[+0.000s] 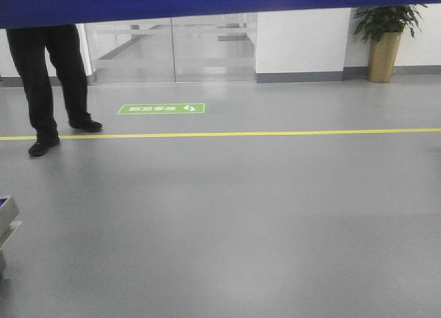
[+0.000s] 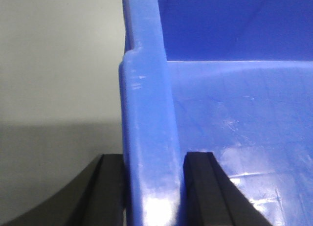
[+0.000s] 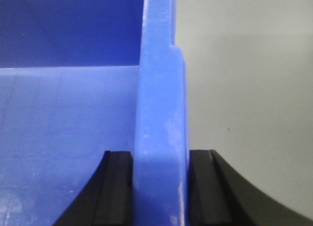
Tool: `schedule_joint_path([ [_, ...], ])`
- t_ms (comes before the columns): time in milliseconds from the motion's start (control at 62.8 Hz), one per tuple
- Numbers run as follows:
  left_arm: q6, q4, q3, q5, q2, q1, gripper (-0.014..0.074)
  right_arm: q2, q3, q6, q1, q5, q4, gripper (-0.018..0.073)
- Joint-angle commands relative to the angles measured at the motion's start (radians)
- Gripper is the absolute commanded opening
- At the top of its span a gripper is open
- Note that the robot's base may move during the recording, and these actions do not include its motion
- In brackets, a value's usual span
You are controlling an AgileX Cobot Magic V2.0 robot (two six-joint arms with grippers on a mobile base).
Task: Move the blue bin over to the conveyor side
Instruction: 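Hold the blue bin with both grippers while driving across the floor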
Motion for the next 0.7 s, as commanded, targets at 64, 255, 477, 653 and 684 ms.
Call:
schedule_joint_path([
  [64,0.013,-0.035,-0.016,-0.076,-0.024,-0.006,-0.002,-0.023,-0.015,-0.005,0.0,-0.09,-0.02,-0.0079],
  [255,0.013,-0.035,-0.016,-0.076,-0.024,-0.006,-0.002,-0.023,-0.015,-0.005,0.0,-0.09,-0.02,-0.0079],
  [477,0.013,-0.035,-0.016,-0.078,-0.024,-0.006,-0.002,-0.023,-0.015,-0.005,0.0,-0.09,-0.02,-0.0079],
  [653,0.013,-0.035,-0.016,-0.078,-0.024,-0.006,-0.002,-0.023,-0.015,-0.005,0.0,-0.09,-0.02,-0.0079],
  [684,0.013,-0.035,-0.016,-0.078,-0.024,-0.006,-0.002,-0.023,-0.015,-0.005,0.0,-0.09,-0.02,-0.0079],
])
